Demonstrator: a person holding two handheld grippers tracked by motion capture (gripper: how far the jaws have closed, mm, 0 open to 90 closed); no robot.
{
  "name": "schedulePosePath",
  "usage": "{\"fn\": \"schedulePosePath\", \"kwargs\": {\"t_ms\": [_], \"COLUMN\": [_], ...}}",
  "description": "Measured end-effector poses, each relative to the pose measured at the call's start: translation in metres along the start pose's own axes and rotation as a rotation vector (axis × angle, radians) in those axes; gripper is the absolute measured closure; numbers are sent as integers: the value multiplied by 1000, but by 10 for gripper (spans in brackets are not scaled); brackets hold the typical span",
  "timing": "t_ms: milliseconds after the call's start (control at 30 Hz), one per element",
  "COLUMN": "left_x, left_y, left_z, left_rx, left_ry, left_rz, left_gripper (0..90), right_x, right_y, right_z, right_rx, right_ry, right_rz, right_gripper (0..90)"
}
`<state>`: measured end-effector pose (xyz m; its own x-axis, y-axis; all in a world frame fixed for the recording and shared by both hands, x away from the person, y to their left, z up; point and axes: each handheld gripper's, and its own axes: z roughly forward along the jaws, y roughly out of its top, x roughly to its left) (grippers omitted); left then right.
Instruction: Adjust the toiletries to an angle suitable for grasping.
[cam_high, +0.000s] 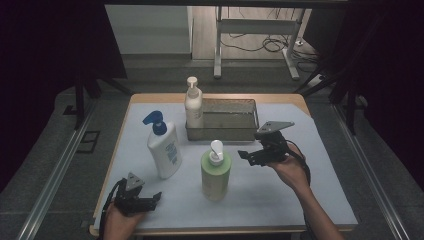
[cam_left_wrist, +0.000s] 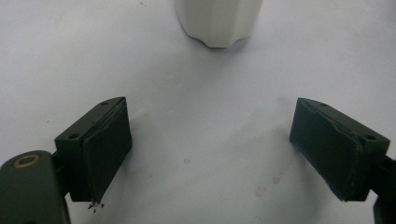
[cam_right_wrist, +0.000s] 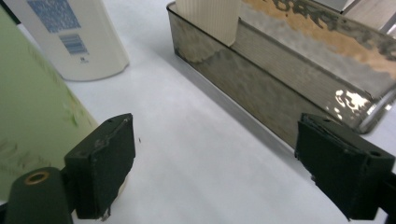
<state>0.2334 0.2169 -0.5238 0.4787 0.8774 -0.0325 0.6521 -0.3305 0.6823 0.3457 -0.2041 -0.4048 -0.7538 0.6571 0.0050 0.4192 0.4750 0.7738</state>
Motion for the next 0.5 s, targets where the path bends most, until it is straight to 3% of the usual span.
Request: {"fn": "schedulePosePath", "kwargs": {"t_ms": [300, 500], "left_x": [0, 0], "left_y": [0, 0], "left_z": [0, 0], "left_rx": [0, 0], "left_ry": [0, 0], "left_rz": [0, 1], "left_gripper": [123, 123], "right_x": [-1, 0], "right_y": [-21, -38], "right_z": [-11, -12], "right_rx": [-13, 2], "right_ry": [-22, 0], "right_rz": [13, 21], "right_gripper": [59, 17]}}
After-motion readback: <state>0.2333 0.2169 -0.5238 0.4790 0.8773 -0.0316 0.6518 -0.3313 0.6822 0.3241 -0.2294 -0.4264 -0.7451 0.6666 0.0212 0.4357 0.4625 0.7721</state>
